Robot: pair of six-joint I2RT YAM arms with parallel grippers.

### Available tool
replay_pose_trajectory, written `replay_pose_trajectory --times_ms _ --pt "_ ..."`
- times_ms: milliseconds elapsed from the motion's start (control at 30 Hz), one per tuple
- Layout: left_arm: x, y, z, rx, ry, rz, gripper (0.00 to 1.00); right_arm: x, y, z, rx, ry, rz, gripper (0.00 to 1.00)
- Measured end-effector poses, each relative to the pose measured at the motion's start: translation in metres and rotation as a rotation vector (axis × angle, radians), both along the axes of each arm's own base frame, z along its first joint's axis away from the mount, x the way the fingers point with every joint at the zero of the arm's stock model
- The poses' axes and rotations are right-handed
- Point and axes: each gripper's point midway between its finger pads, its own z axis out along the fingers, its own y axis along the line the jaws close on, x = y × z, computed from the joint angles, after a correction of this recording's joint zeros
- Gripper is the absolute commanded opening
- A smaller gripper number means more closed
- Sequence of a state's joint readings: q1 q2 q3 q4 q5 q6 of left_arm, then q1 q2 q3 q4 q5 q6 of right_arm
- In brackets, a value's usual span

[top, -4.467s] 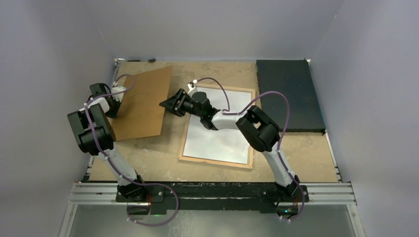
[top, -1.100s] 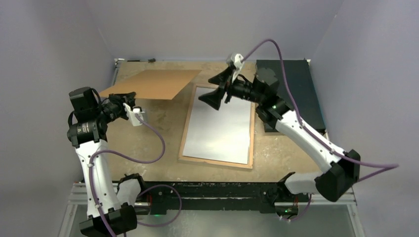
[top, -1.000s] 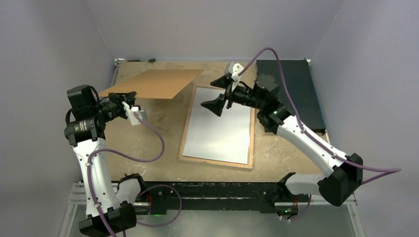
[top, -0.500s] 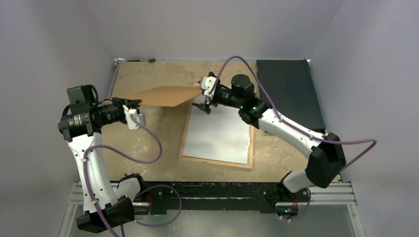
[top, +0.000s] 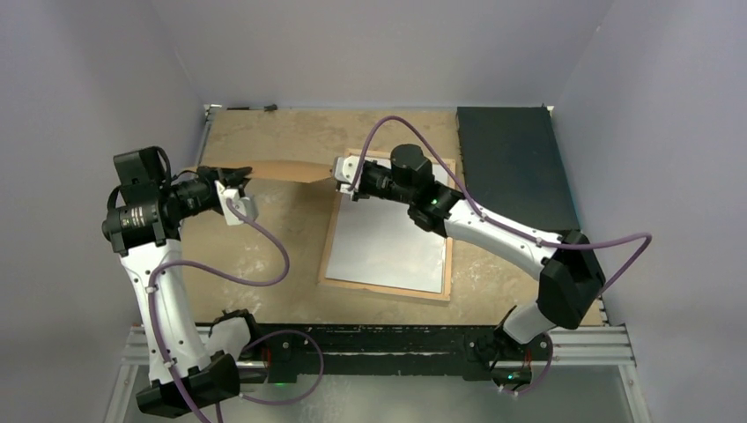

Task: Put the photo into the frame

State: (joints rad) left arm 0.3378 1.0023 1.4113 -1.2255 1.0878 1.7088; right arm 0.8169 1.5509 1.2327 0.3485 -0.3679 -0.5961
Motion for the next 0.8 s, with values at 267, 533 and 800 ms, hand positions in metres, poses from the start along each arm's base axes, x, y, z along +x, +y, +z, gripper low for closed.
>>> replay_pose_trajectory --times_ms 267,533,800 --pt "0.028 0.004 0.046 -0.190 -0.143 0.097 0.88 -0.012 -0.008 0.005 0.021 0.025 -0.007 0.00" --pt "0.083 0.034 0.105 -0.437 -0.109 0.287 0.95 -0.012 -0.014 0.031 0.115 0.126 -0.069 0.00" --pt "0.145 0.085 0.090 -0.652 0.078 0.586 0.99 -0.009 -0.032 0.111 0.314 0.293 -0.177 0.00"
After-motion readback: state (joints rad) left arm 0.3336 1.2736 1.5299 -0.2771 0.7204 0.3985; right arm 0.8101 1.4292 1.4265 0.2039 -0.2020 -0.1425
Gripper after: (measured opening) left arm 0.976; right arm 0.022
